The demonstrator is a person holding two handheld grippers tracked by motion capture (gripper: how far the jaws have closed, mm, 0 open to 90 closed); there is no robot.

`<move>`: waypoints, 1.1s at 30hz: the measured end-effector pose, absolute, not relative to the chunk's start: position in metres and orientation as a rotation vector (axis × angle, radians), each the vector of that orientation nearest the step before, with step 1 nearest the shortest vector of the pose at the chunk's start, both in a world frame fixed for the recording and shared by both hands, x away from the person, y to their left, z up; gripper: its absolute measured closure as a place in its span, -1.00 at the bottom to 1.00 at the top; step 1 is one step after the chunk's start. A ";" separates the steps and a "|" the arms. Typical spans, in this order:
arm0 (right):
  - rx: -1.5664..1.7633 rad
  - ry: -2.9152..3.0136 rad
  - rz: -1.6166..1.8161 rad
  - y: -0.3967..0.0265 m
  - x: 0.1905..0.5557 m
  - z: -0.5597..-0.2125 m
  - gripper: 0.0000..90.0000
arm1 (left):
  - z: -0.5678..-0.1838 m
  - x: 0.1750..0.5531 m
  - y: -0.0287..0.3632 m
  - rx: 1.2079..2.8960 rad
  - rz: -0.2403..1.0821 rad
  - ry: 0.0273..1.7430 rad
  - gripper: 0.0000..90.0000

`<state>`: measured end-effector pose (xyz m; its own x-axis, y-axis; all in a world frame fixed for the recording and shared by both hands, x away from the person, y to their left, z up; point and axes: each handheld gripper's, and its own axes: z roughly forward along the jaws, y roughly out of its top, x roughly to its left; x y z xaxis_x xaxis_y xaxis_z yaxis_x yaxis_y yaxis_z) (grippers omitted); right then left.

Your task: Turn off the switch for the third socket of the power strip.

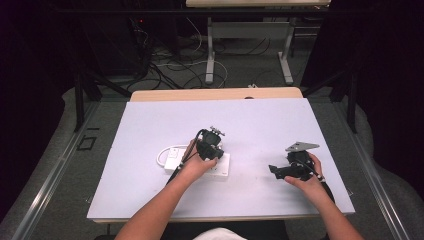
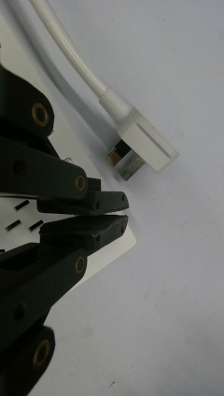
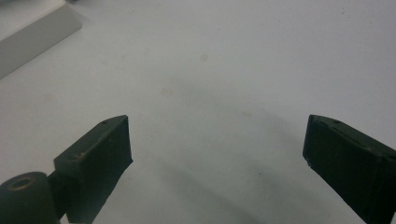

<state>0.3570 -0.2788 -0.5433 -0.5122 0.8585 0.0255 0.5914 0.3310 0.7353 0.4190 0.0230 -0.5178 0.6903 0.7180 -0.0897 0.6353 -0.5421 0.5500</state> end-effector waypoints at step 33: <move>1.289 2.231 0.996 -0.278 0.357 -0.543 -0.84 | -0.512 0.416 0.023 2.331 0.210 0.934 0.43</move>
